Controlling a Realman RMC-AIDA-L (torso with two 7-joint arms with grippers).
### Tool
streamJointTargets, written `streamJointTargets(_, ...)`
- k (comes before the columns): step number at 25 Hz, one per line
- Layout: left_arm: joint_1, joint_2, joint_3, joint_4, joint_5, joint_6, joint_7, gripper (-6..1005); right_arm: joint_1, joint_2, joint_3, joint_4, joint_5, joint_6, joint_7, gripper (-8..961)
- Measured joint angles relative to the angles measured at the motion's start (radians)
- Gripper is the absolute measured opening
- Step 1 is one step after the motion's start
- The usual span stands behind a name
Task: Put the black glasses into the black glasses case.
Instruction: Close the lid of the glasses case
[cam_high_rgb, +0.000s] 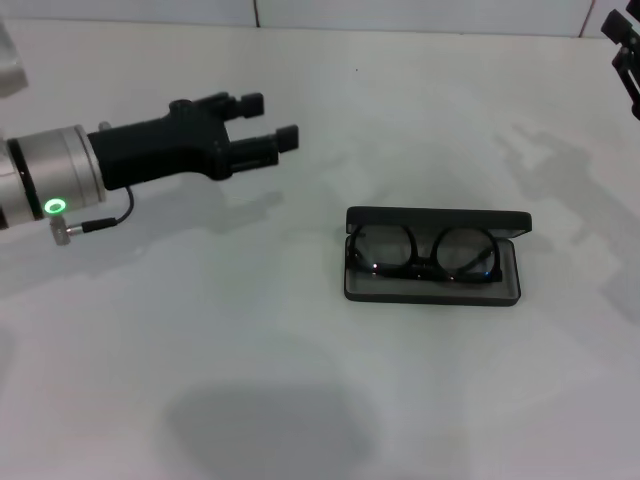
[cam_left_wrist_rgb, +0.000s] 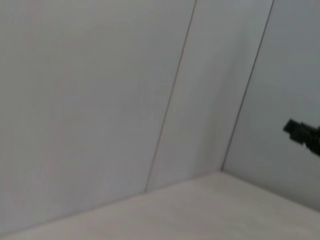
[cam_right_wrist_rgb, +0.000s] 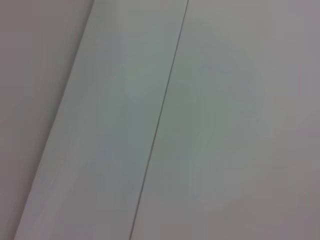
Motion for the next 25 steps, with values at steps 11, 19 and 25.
streamJointTargets(11,-0.016,-0.027,-0.001,0.005,0.030,-0.067,-0.002,801,0.001,0.001,0.002,-0.009,0.004,0.000,-0.012,302)
streamJointTargets(19,-0.063,-0.052,0.000,0.005,0.108,-0.160,-0.014,802,0.003,0.005,0.006,-0.009,0.006,0.029,-0.020,381)
streamJointTargets(25,-0.077,-0.047,0.000,0.005,0.169,-0.170,-0.022,802,0.004,0.005,0.006,-0.009,0.007,0.039,-0.021,426)
